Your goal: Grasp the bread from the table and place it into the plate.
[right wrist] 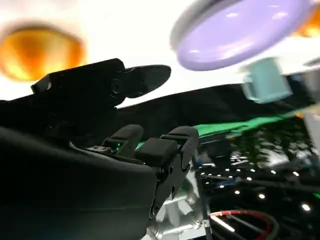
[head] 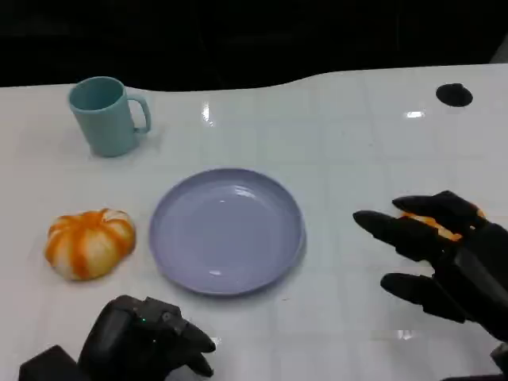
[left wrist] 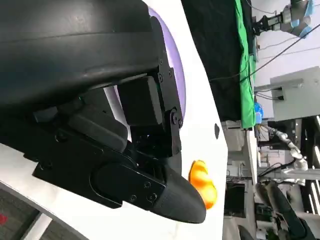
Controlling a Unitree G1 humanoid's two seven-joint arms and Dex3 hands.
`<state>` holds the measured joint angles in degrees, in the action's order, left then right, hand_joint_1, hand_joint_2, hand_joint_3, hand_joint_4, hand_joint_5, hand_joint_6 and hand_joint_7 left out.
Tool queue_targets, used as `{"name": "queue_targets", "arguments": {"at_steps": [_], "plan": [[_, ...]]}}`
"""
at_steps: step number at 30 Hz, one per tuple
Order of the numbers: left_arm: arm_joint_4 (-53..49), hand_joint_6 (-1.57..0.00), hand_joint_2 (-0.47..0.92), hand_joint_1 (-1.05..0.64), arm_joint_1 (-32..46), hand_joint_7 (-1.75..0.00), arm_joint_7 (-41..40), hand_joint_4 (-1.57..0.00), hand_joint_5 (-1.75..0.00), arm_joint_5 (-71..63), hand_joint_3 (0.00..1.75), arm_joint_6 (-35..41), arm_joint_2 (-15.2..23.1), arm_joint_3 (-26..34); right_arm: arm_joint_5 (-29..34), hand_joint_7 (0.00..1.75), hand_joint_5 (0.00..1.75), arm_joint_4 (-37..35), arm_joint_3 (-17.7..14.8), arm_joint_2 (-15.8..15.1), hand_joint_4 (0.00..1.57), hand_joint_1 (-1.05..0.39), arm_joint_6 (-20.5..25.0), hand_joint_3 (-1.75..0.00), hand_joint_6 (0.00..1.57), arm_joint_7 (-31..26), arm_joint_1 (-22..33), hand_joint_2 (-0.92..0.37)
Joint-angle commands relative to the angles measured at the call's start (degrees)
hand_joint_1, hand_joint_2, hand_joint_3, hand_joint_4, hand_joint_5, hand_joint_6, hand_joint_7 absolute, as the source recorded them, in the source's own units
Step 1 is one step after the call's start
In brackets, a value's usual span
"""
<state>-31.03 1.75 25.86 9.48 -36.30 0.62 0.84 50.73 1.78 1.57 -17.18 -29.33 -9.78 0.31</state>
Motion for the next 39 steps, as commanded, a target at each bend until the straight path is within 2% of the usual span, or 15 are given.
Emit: {"name": "queue_targets", "arguments": {"at_steps": [1, 7, 15, 20, 28, 39], "plan": [[0.3, -1.57, 0.91, -1.05, 0.1, -0.24, 0.0, -1.4, -0.7, 0.2, 0.0, 0.4, 0.6, 0.1, 6.4, 0.0, 0.52, 5.0, 1.1, -2.9, 0.01, -0.55, 7.7, -0.11, 0.37, 0.8, 0.7, -0.92], [0.6, -1.57, 0.9, -1.05, 0.1, -0.24, 0.0, -1.4, -0.7, 0.3, 0.0, 0.9, 0.5, -0.1, 12.8, 0.0, 0.39, 8.3, 3.9, -5.0, 0.0, -0.58, 17.2, -0.09, 0.29, 5.0, 0.3, -0.92], [0.5, -1.57, 0.91, -1.05, 0.2, -0.24, -0.3, -1.4, -0.7, 0.1, 0.0, 0.8, 0.5, -0.1, 15.9, 0.0, 0.42, 5.2, 7.3, -6.7, 0.0, -0.63, 24.5, -0.05, 0.28, 8.3, -3.1, -0.92], [0.7, -1.57, 0.9, -1.05, 0.3, -0.24, 0.2, -1.4, -0.7, 0.7, 0.0, 0.8, 0.5, -0.1, 16.0, 0.0, 0.41, 0.3, 9.3, -7.7, 0.0, -0.63, 27.8, -0.05, 0.28, 9.7, -6.3, -0.92], [1.1, -1.57, 0.9, -1.05, 0.7, -0.24, 0.4, -1.41, -0.69, 0.9, 0.0, 0.6, 0.6, -0.1, 17.0, 0.02, 0.5, -7.3, 13.3, -7.7, 0.06, -0.57, 32.9, 0.0, 0.36, 8.8, -11.2, -0.86], [1.4, -1.57, 0.91, -1.05, 0.9, -0.23, 0.1, -1.41, -0.69, 0.5, 0.0, 0.8, 1.0, -0.1, 15.2, 0.01, 0.26, -18.4, 18.4, -6.8, 0.25, -0.53, 35.9, 0.0, 0.41, 6.9, -17.1, -0.83]]}}
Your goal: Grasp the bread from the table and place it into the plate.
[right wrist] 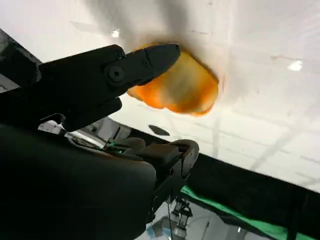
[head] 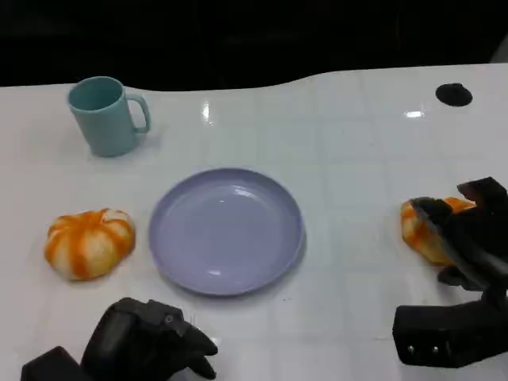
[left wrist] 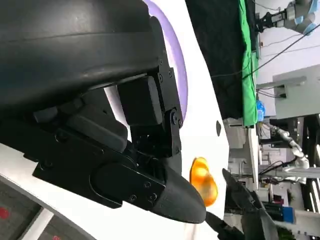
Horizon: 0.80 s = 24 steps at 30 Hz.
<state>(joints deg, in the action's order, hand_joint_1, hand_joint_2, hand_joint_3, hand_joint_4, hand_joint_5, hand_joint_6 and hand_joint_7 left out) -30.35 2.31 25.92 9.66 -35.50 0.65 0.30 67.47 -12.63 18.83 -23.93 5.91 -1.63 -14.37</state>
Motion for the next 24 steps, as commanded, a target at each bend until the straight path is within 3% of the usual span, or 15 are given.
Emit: {"name": "queue_targets", "arguments": {"at_steps": [1, 9, 13, 16, 17, 20, 21, 23, 24], "plan": [[0.8, -1.57, 0.91, -1.05, 0.4, -0.23, 0.1, -1.41, -0.68, 0.3, 0.0, 0.0, 1.0, 0.4, -1.9, 0.01, 0.23, -5.5, 1.5, 0.1, 0.28, -0.53, 0.7, 0.0, 0.42, -2.0, -3.1, -0.83], [0.6, -1.57, 0.91, -1.05, 0.4, -0.23, 0.2, -1.41, -0.68, 0.3, 0.0, -0.6, 1.1, 0.4, -5.6, 0.02, 0.13, -18.2, 4.2, 1.2, 0.52, -0.44, -0.9, 0.0, 0.5, -9.2, -8.6, -0.84], [0.5, -1.57, 0.91, -1.05, 0.5, -0.23, 0.1, -1.41, -0.68, 0.2, 0.01, -0.7, 1.1, 0.5, -9.4, 0.04, 0.1, -23.7, 4.4, 1.4, 0.8, -0.33, -4.7, 0.0, 0.69, -14.8, -10.7, -0.84], [0.6, -1.57, 0.91, -1.05, 0.6, -0.23, 0.2, -1.41, -0.68, 0.5, 0.0, -0.5, 1.0, 0.5, -12.9, 0.08, 0.18, -27.3, 3.9, 1.1, 1.18, -0.19, -9.9, 0.0, 1.0, -20.1, -11.8, -0.83], [0.7, -1.57, 0.91, -1.05, 0.6, -0.23, 0.2, -1.41, -0.68, 0.5, 0.0, -0.4, 1.0, 0.5, -13.8, 0.07, 0.33, -28.3, 3.9, 1.0, 1.25, -0.15, -11.5, 0.0, 1.12, -21.4, -12.2, -0.82], [0.9, -1.57, 0.91, -1.05, 0.6, -0.24, 0.3, -1.41, -0.68, 0.7, 0.0, 0.0, 1.0, 0.5, -15.7, 0.05, 1.29, -30.7, 4.3, 0.6, 1.03, -0.08, -15.9, -0.01, 1.36, -25.1, -12.9, -0.8], [0.8, -1.57, 0.91, -1.05, 0.6, -0.24, 0.4, -1.41, -0.68, 0.8, 0.0, 0.0, 1.0, 0.5, -16.1, 0.08, 1.48, -31.5, 4.4, 0.5, 0.98, -0.05, -17.2, -0.01, 1.42, -26.2, -13.1, -0.82], [0.7, -1.57, 0.91, -1.05, 0.5, -0.24, 0.4, -1.42, -0.68, 0.9, 0.0, 0.0, 1.0, 0.5, -16.5, 0.2, 1.67, -32.9, 4.7, 0.6, 0.91, -0.02, -18.7, -0.01, 1.46, -28.1, -13.5, -0.84], [0.8, -1.57, 0.91, -1.05, 0.5, -0.24, 0.3, -1.42, -0.68, 0.8, 0.0, 0.0, 1.0, 0.5, -16.4, 0.51, 1.71, -33.4, 4.9, 0.6, 0.88, -0.02, -18.9, -0.01, 1.32, -28.6, -13.6, -0.85]]}}
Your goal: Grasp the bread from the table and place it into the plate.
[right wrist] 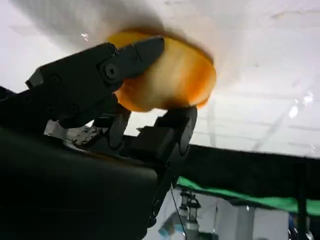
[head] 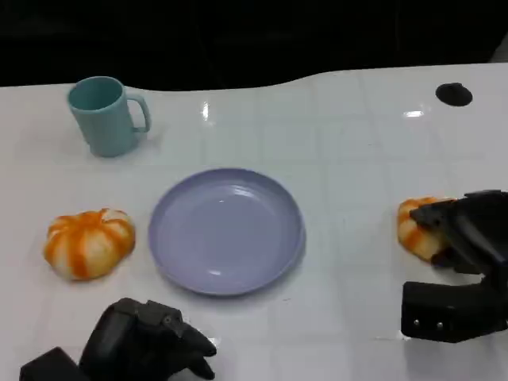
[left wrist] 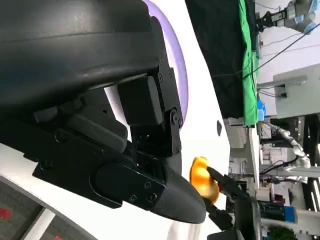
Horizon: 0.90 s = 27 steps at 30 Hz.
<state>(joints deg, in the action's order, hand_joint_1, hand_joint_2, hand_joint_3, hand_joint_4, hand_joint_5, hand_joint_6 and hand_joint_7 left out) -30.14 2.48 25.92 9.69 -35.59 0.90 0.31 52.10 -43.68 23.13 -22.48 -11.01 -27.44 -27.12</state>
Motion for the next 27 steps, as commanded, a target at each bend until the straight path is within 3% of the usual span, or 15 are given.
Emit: {"name": "queue_targets", "arguments": {"at_steps": [1, 2, 5, 13, 18, 19, 21, 24, 27], "plan": [[0.6, -1.57, 0.91, -1.05, 0.4, -0.24, 0.3, -1.42, -0.68, 0.7, 0.0, 0.1, 0.8, 0.5, -1.0, 0.77, 1.73, -2.7, 0.8, -0.9, 0.87, -0.02, -2.2, 0.0, 1.18, -3.2, -1.1, -0.85], [0.6, -1.57, 0.91, -1.05, 0.4, -0.24, 0.2, -1.42, -0.68, 0.6, 0.0, 0.1, 0.8, 0.5, -1.0, 0.95, 1.74, -2.8, 1.0, -0.9, 0.86, -0.02, -2.3, 0.0, 1.09, -3.8, -1.1, -0.84], [0.5, -1.57, 0.91, -1.05, 0.4, -0.24, 0.1, -1.42, -0.68, 0.4, 0.0, 0.0, 0.8, 0.5, -0.8, 1.17, 1.74, -1.9, 1.2, -1.0, 0.85, -0.02, -2.3, 0.0, 0.97, -5.0, -0.9, -0.82], [0.5, -1.57, 0.9, -1.05, 0.3, -0.25, 0.0, -1.42, -0.68, 0.4, 0.0, 0.2, 0.7, 0.4, -1.7, 1.28, 1.75, 3.1, 1.0, -1.2, 0.96, 0.01, -7.2, -0.01, 0.99, -12.0, 0.2, -0.81], [0.3, -1.57, 0.91, -1.05, 0.2, -0.25, -0.5, -1.42, -0.68, -0.1, 0.0, 0.0, 0.6, 0.4, -3.9, 1.42, 1.75, 9.8, 0.5, -0.6, 1.02, 0.04, -11.3, -0.07, 0.97, -12.1, 1.6, -0.82], [0.3, -1.57, 0.91, -1.05, 0.2, -0.25, -0.5, -1.42, -0.68, -0.1, 0.0, 0.0, 0.6, 0.4, -4.3, 1.42, 1.75, 11.1, 0.4, -0.4, 1.03, 0.04, -11.7, -0.31, 0.97, -11.6, 1.9, -0.7], [0.2, -1.57, 0.91, -1.05, 0.1, -0.25, -0.3, -1.42, -0.68, 0.1, 0.0, -0.1, 0.6, 0.4, -5.4, 1.44, 1.75, 14.4, 0.3, 0.1, 1.04, 0.02, -12.6, -1.07, 0.97, -9.9, 2.6, -0.32], [0.1, -1.57, 0.9, -1.05, 0.1, -0.25, 0.3, -1.42, -0.68, 0.6, 0.0, 0.0, 0.6, 0.4, -7.1, 1.46, 1.74, 17.6, 0.4, 1.2, 1.04, 0.04, -13.7, -1.34, 0.96, -7.5, 3.2, -0.19], [0.0, -1.57, 0.9, -1.05, 0.0, -0.24, 0.4, -1.42, -0.68, 0.9, 0.0, 0.2, 0.5, 0.4, -9.2, 1.48, 1.74, 18.5, 0.7, 3.2, 1.06, 0.06, -15.6, -1.46, 0.96, -5.3, 2.8, -0.15]]}}
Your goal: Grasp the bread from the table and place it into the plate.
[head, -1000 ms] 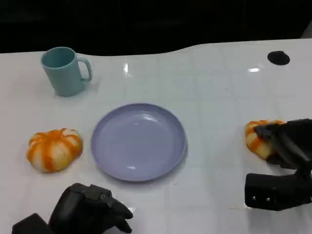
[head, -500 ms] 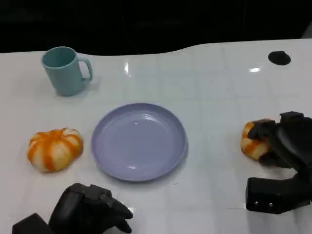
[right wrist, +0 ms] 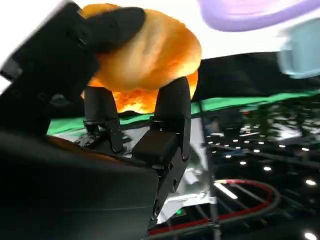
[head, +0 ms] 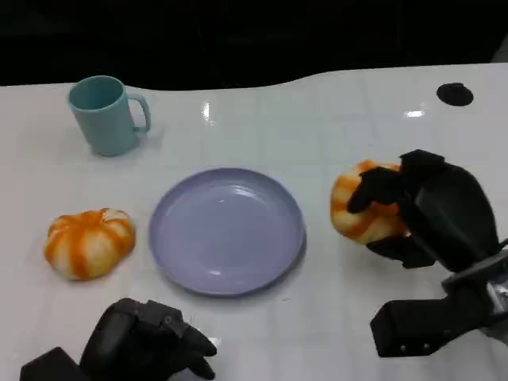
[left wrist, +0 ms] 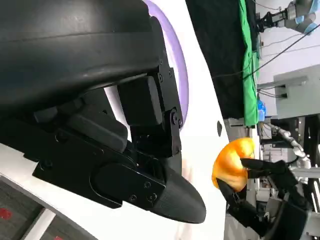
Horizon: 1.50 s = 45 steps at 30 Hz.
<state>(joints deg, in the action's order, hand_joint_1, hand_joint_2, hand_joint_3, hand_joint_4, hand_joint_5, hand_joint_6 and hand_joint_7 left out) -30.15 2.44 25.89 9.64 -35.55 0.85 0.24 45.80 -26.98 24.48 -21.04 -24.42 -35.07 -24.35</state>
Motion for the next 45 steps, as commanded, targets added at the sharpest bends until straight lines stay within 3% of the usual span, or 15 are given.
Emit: {"name": "queue_targets", "arguments": {"at_steps": [1, 4, 8, 15, 21, 24, 25, 27, 28, 31, 35, 39, 45], "plan": [[0.0, -1.57, 0.9, -1.05, 0.1, -0.24, 0.4, -1.42, -0.68, 0.9, 0.0, 0.3, 0.6, 0.5, -3.6, 1.48, 1.74, 1.4, -0.3, 3.0, 1.06, 0.06, -3.1, -1.49, 0.96, 2.9, -0.5, -0.14], [0.3, -1.57, 0.9, -1.05, 0.1, -0.24, 0.1, -1.42, -0.68, 0.5, 0.0, 0.6, 0.7, 0.4, -4.2, 1.48, 1.75, -0.3, 0.4, 5.7, 1.07, 0.05, -4.3, -1.54, 0.96, 4.6, -2.3, -0.12], [0.3, -1.57, 0.91, -1.05, 0.2, -0.25, -0.3, -1.43, -0.68, 0.1, 0.0, 0.4, 0.8, 0.4, -3.9, 1.5, 1.75, -4.4, 1.1, 8.8, 1.03, 0.04, -5.3, -1.48, 0.93, 6.0, -4.9, -0.14], [-0.1, -1.57, 0.9, -1.05, 0.1, -0.25, 0.0, -1.43, -0.68, 0.3, 0.0, 0.0, 0.8, 0.5, -1.0, 1.66, 1.75, -15.6, 4.7, 15.1, 1.0, -0.06, -7.7, -1.4, 0.82, 2.4, -11.2, -0.21], [-0.3, -1.57, 0.9, -1.05, 0.0, -0.26, 0.1, -1.43, -0.67, 0.5, 0.0, 0.1, 0.8, 0.6, 0.7, 1.65, 1.75, -22.8, 7.1, 19.4, 0.97, -0.07, -7.7, -1.32, 0.8, -1.4, -15.1, -0.24], [-0.2, -1.57, 0.9, -1.05, 0.0, -0.25, 0.0, -1.42, -0.67, 0.4, 0.0, 0.4, 0.8, 0.5, 0.8, 1.36, 1.69, -25.4, 7.8, 20.9, 0.95, -0.08, -7.2, -1.26, 0.89, -2.9, -16.4, -0.27], [-0.2, -1.57, 0.9, -1.05, 0.0, -0.26, -0.2, -1.43, -0.67, 0.3, 0.0, 0.4, 0.8, 0.5, 0.6, 1.11, 1.55, -25.8, 7.8, 21.3, 0.95, -0.1, -7.1, -1.17, 0.93, -2.7, -16.5, -0.3], [-0.3, -1.57, 0.9, -1.05, 0.0, -0.26, -0.5, -1.43, -0.67, -0.2, 0.0, 0.0, 0.9, 0.5, 0.6, 0.69, 1.25, -26.1, 8.0, 21.8, 0.95, -0.13, -6.4, -0.81, 1.0, -1.8, -16.8, -0.47], [-0.4, -1.57, 0.91, -1.05, 0.0, -0.26, -0.6, -1.43, -0.67, -0.4, 0.0, -0.2, 0.9, 0.5, 0.9, 0.47, 1.06, -26.0, 8.3, 21.8, 0.88, -0.16, -5.8, -0.68, 0.95, -1.2, -16.9, -0.55], [-0.2, -1.57, 0.91, -1.05, 0.1, -0.27, -0.9, -1.42, -0.67, -0.7, 0.01, -0.1, 0.9, 0.4, 1.3, 0.18, 0.68, -25.2, 9.2, 21.3, 0.65, -0.2, -4.9, -0.67, 0.79, 1.1, -16.9, -0.58], [0.2, -1.57, 0.91, -1.05, 0.2, -0.27, -0.5, -1.42, -0.67, -0.1, 0.0, 0.6, 0.9, 0.4, 0.8, 0.02, 0.44, -22.4, 9.7, 20.1, 0.33, -0.24, -3.3, -0.72, 0.57, 6.1, -15.8, -0.53], [0.1, -1.57, 0.9, -1.05, 0.1, -0.27, -0.1, -1.42, -0.67, 0.3, 0.0, 0.5, 0.8, 0.4, 0.0, 0.0, 0.61, -17.7, 9.3, 18.3, 0.05, -0.3, -2.3, -0.48, 0.47, 10.7, -13.7, -0.65], [-0.6, -1.56, 0.9, -1.05, 0.1, -0.26, 0.1, -1.42, -0.67, 0.4, 0.0, -0.2, 0.8, 0.5, -1.7, 0.0, 0.7, -9.2, 8.1, 14.5, 0.0, -0.34, -2.4, -0.18, 0.46, 14.7, -8.9, -0.81]]}}
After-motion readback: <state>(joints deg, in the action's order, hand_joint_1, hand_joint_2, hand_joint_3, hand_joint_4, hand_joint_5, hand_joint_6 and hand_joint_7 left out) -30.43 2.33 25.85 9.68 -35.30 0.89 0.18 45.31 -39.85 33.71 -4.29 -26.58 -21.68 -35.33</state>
